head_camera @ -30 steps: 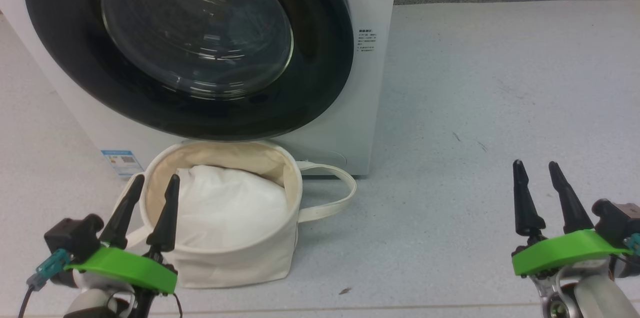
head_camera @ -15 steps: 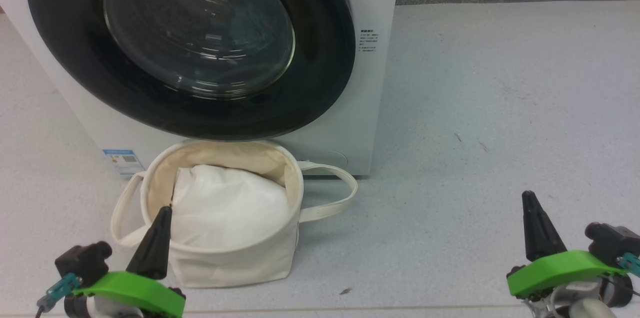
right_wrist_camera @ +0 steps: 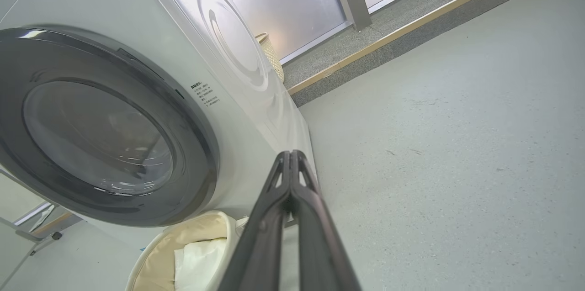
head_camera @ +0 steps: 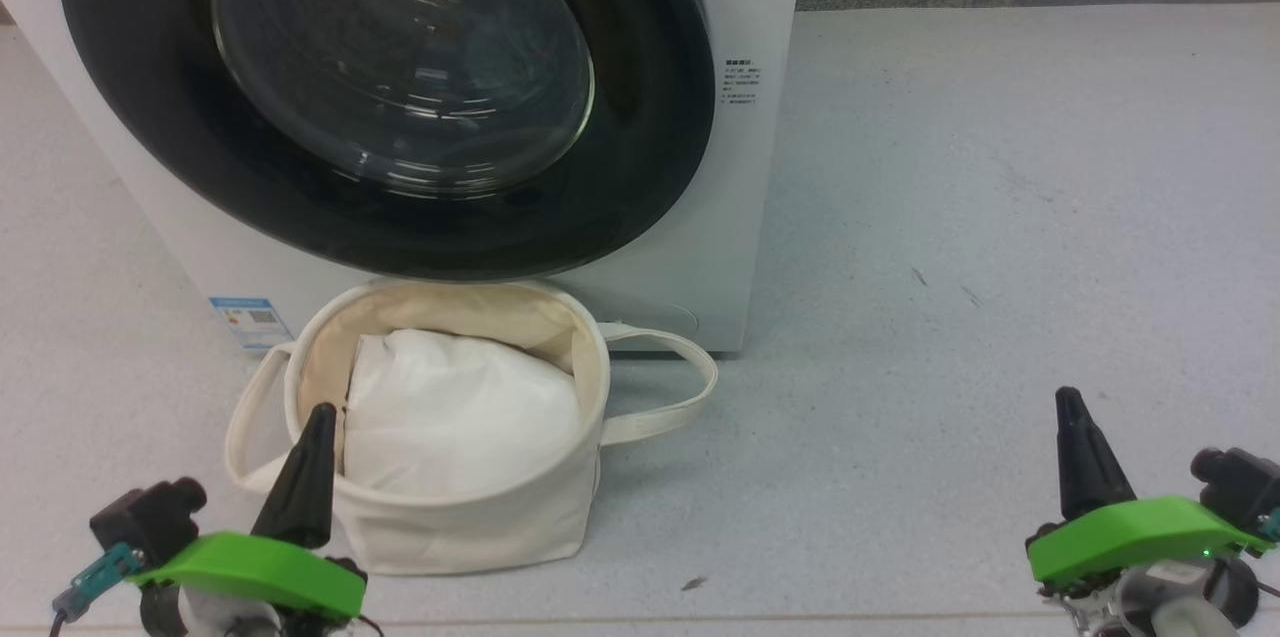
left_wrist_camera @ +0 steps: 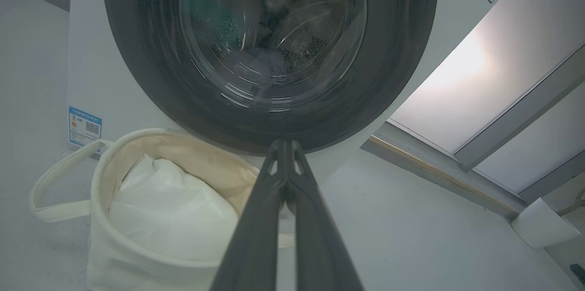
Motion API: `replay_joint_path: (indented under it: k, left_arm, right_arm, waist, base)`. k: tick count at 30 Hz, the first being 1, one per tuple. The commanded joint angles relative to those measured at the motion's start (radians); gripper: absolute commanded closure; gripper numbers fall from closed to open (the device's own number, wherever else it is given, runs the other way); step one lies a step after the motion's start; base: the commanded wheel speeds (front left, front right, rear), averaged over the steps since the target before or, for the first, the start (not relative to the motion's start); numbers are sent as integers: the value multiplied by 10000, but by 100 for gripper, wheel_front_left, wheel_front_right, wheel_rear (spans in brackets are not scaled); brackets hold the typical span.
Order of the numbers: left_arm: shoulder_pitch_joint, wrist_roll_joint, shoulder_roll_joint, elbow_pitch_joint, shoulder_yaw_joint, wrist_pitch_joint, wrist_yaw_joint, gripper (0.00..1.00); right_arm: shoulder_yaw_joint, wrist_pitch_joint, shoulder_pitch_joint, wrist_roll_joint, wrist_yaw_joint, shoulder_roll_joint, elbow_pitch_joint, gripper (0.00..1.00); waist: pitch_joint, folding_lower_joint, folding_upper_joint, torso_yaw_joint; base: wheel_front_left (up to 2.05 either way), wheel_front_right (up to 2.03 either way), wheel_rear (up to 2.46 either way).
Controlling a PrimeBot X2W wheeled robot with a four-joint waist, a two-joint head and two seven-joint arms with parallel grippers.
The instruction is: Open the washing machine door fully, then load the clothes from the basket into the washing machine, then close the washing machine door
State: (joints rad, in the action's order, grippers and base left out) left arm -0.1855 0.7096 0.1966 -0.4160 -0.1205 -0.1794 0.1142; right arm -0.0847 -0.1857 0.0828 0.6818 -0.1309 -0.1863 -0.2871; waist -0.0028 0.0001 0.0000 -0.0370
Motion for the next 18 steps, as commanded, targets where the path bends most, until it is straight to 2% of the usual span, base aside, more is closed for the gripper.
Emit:
replay_joint_path:
  k: [1, 18]
  left_arm:
    - [-318, 237, 85, 417, 248, 49, -24, 100]
    - [-108, 1818, -194, 793, 625, 562, -122, 100]
  right_arm:
    - [112, 99, 455, 250, 0, -42, 298, 100]
    - [425, 600, 454, 1900, 1, 187, 294, 100]
  waist:
    - [0, -1, 0, 5]
    - [1, -1, 0, 70]
  base:
    - [0, 0, 0]
    - [0, 0, 0]
